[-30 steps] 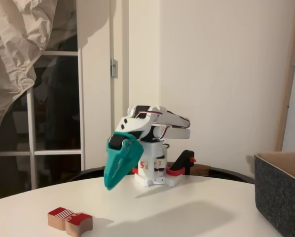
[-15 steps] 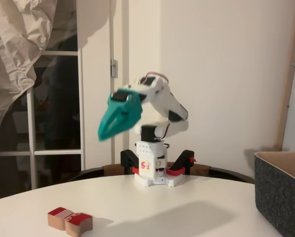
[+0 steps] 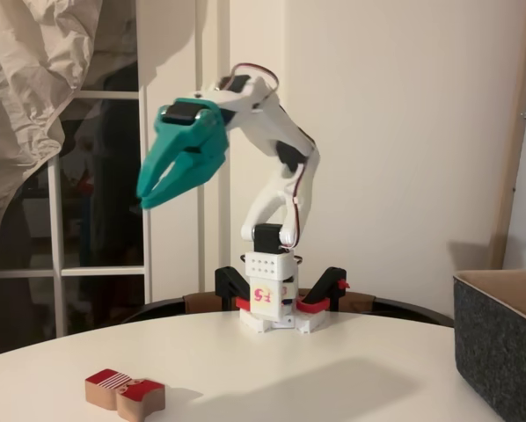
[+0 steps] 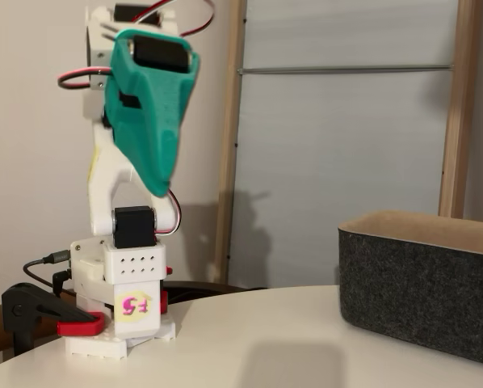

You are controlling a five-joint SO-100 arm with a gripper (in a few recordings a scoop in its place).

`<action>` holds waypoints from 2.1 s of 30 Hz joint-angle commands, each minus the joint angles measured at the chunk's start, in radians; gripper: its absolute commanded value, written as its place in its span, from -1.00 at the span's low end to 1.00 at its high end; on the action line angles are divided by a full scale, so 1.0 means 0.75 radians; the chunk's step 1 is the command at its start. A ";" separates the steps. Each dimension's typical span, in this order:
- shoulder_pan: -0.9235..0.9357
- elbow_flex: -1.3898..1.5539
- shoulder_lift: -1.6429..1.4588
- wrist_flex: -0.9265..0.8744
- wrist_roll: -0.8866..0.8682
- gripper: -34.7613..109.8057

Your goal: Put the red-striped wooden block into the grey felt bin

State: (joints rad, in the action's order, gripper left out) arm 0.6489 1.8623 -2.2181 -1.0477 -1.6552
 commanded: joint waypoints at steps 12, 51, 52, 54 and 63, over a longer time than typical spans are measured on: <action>-0.047 -0.168 0.569 -0.295 0.280 -0.35; 0.256 -0.554 1.068 -0.554 0.076 -0.05; 0.256 -0.554 1.078 -0.554 0.088 -0.07; 0.256 -0.552 1.100 -0.554 0.110 -0.09; 0.247 -0.546 1.186 -0.560 0.135 -0.10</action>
State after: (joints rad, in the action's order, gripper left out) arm 0.8283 1.4650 -1.3284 -1.4619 -1.5585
